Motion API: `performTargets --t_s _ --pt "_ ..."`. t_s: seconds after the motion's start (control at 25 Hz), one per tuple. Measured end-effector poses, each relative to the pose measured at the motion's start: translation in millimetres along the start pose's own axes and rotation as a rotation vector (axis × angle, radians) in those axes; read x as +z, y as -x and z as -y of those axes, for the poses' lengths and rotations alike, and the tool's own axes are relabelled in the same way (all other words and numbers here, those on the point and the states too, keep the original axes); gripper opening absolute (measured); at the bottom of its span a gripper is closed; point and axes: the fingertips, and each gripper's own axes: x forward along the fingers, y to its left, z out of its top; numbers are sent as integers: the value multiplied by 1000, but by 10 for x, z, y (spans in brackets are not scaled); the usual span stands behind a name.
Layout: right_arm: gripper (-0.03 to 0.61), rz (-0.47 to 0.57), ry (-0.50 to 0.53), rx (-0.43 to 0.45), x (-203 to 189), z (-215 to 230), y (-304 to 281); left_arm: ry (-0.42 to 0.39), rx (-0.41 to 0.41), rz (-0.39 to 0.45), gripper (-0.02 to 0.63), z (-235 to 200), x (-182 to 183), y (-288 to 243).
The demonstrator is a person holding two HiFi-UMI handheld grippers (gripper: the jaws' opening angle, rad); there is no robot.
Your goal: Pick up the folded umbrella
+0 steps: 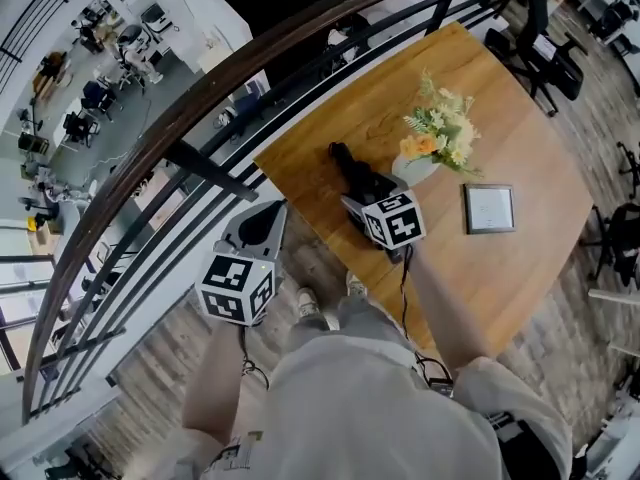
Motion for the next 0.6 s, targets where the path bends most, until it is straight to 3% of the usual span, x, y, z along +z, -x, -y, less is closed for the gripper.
performTargets --t_s 0.16,0.36,0.52,0.6 --pt "373 -72 -13 17 -268 381 -271 23 6 -50 17 91 -163 -540" --pt "385 -148 -17 61 -563 492 -503 78 17 -70 17 190 -417 -833" --pt "405 -163 -89 10 -770 581 -639 111 20 -99 17 290 -614 -842" --pt "405 -177 -63 -40 -820 643 -696 137 36 -112 17 312 -686 -823"
